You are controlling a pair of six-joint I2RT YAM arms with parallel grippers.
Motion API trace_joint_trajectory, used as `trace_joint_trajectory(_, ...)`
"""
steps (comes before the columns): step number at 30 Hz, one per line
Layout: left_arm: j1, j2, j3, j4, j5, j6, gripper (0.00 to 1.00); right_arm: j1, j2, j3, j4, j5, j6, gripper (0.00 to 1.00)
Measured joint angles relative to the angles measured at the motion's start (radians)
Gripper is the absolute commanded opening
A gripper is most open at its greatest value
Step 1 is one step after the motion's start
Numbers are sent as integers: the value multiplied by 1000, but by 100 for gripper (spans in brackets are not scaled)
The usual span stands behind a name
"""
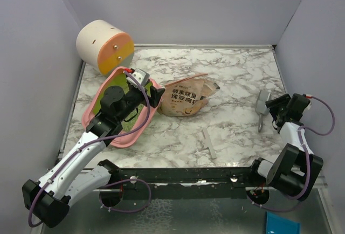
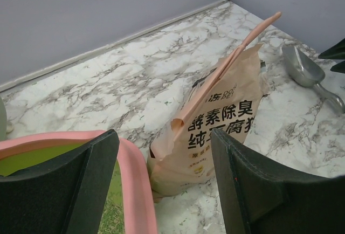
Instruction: Fill the litter box with clean litter
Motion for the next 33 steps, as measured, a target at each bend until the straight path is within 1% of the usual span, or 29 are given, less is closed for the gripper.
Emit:
trace_joint_trajectory(9, 0, -4, -13, 5, 34, -10, 72, 0, -32, 2, -27, -7, -16, 57)
trace_joint_trajectory(14, 5, -18, -27, 5, 48, -11, 72, 0, -67, 32, -61, -58, -42, 56)
trace_joint_trajectory(15, 5, -23, -32, 5, 51, -11, 72, 0, -78, 39, -64, -80, -49, 55)
trace_joint_trajectory(17, 5, -34, -47, 5, 60, -11, 72, 0, -102, 50, -50, -177, -68, 55)
trace_joint_trajectory(19, 5, -43, -65, 6, 77, -11, 72, 6, -105, 51, -3, -296, -70, 54)
trace_joint_trajectory(20, 5, -44, -69, 6, 83, -11, 72, 21, -92, 53, 30, -380, -74, 54)
trace_joint_trajectory(22, 5, -41, -72, 5, 101, -11, 72, 72, -55, 73, 49, -481, -83, 54)
trace_joint_trajectory(25, 6, -28, -71, 6, 122, -10, 72, 241, 57, 198, 11, -598, -160, 54)
trace_joint_trajectory(27, 6, -13, -71, 6, 128, -8, 72, 366, 120, 300, -32, -635, -218, 54)
trace_joint_trajectory(29, 10, 8, -70, 6, 133, -6, 72, 459, 159, 382, -60, -652, -278, 54)
trace_joint_trajectory(30, 11, 17, -70, 6, 137, -5, 72, 492, 168, 403, -65, -661, -297, 54)
trace_joint_trajectory(33, 13, 43, -64, 8, 150, -4, 72, 522, 180, 427, -81, -673, -335, 53)
